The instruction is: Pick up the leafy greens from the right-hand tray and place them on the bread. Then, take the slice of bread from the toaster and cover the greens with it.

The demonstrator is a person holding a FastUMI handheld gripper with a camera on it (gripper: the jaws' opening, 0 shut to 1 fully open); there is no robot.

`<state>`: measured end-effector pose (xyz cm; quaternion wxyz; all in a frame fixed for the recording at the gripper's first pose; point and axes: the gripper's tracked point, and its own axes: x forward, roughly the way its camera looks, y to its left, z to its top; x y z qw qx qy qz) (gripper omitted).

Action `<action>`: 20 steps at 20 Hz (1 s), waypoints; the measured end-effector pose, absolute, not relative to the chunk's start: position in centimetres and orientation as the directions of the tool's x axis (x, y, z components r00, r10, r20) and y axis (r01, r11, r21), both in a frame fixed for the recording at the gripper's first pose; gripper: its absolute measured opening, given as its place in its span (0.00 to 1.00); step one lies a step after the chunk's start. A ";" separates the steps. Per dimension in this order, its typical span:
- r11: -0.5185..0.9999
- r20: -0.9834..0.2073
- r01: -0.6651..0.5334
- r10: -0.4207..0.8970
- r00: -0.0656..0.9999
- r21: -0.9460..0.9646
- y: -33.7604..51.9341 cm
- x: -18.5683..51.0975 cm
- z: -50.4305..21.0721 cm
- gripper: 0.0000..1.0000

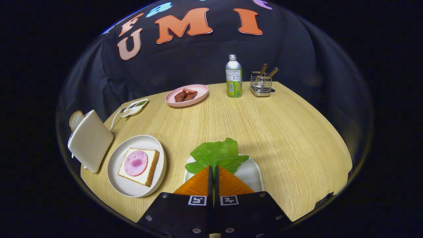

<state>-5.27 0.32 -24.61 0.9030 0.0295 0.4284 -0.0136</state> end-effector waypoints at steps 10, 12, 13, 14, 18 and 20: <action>0.993 -0.674 -0.075 0.117 0.730 0.091 5.7 -3.0 -19.2 0.00; 0.987 -0.666 -0.123 0.164 0.728 0.108 7.8 -2.9 -18.7 0.01; 0.983 -0.661 -0.144 0.185 0.727 0.116 8.7 -2.8 -18.5 0.00; 0.979 -0.659 -0.163 0.203 0.724 0.123 9.7 -2.7 -18.5 0.01; 0.956 -0.647 -0.235 0.291 0.705 0.174 13.6 -2.6 -18.4 0.01; 0.945 -0.647 -0.262 0.326 0.689 0.197 15.2 -2.8 -18.7 0.01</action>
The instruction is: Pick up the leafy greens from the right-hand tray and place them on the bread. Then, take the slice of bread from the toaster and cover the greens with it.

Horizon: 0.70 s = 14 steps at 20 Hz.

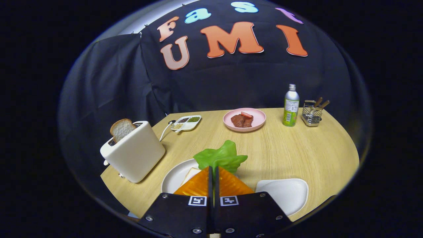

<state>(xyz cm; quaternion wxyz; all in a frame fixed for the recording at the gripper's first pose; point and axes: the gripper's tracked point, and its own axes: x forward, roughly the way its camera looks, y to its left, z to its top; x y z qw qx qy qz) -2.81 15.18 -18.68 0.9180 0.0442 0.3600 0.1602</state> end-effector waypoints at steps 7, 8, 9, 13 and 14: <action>0.915 -0.667 -0.314 0.400 0.629 0.252 18.6 -3.5 -20.5 0.01; 0.911 -0.673 -0.320 0.410 0.616 0.261 19.0 -3.8 -21.0 0.01; 0.903 -0.675 -0.329 0.425 0.602 0.275 19.7 -3.8 -21.3 0.01; 0.896 -0.706 -0.342 0.437 0.557 0.284 20.8 -3.9 -23.9 0.01; 0.897 -0.719 -0.340 0.433 0.543 0.284 20.9 -4.0 -24.7 0.01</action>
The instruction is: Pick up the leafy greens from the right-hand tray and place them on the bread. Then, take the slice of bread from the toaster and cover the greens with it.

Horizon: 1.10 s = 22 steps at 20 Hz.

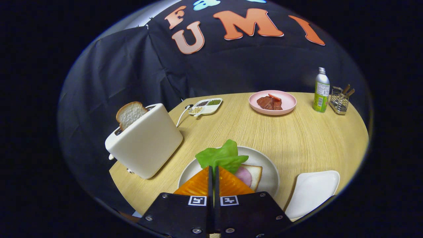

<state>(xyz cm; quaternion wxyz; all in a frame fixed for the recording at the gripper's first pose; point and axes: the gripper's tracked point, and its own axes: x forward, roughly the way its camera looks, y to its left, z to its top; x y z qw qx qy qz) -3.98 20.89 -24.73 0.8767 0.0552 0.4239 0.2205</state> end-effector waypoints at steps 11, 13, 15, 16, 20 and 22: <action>0.941 -0.777 -0.296 0.306 0.550 0.161 18.3 -3.7 -27.5 0.26; 0.946 -0.778 -0.295 0.285 0.560 0.135 18.0 -3.5 -27.4 0.38; 0.950 -0.775 -0.282 0.277 0.568 0.132 18.0 -3.2 -26.8 0.47; 0.950 -0.772 -0.282 0.276 0.572 0.131 18.1 -3.2 -26.2 0.55; 0.958 -0.761 -0.269 0.245 0.600 0.096 17.7 -1.7 -23.4 0.75; 0.961 -0.746 -0.263 0.238 0.622 0.088 17.8 -0.7 -21.8 0.81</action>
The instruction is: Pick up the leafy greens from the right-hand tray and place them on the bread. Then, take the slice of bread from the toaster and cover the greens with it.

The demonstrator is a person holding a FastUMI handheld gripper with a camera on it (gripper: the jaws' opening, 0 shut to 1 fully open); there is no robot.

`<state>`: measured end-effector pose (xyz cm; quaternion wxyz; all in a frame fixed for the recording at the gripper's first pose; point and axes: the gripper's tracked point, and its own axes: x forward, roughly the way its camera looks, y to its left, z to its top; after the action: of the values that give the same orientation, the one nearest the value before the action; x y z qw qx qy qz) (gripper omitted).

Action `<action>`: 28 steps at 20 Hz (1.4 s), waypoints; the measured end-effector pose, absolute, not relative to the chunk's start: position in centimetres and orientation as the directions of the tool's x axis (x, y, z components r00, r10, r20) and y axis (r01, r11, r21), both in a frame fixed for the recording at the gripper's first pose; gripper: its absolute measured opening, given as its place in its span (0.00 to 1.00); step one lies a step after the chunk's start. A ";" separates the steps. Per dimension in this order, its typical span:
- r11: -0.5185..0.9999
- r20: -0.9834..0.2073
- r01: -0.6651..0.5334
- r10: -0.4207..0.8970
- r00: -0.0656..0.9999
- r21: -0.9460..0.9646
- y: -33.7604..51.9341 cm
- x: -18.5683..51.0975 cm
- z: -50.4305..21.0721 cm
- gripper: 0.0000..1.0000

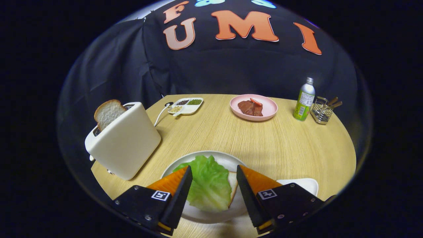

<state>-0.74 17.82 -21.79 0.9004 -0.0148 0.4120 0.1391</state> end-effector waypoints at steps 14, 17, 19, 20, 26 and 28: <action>0.892 -0.740 -0.384 0.423 0.523 0.238 31.5 2.9 -8.2 0.90; 0.874 -0.764 -0.403 0.450 0.464 0.270 34.6 2.7 -8.0 0.91; 0.863 -0.781 -0.414 0.463 0.419 0.290 36.6 2.2 -8.1 0.93; 0.858 -0.789 -0.422 0.466 0.400 0.293 37.5 2.0 -8.2 0.95; 0.828 -0.841 -0.473 0.464 0.276 0.302 42.4 1.1 -10.7 0.98; 0.827 -0.859 -0.477 0.449 0.246 0.296 43.3 0.9 -11.5 0.98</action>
<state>0.94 43.26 -11.52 0.7891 -0.0130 0.5395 0.2934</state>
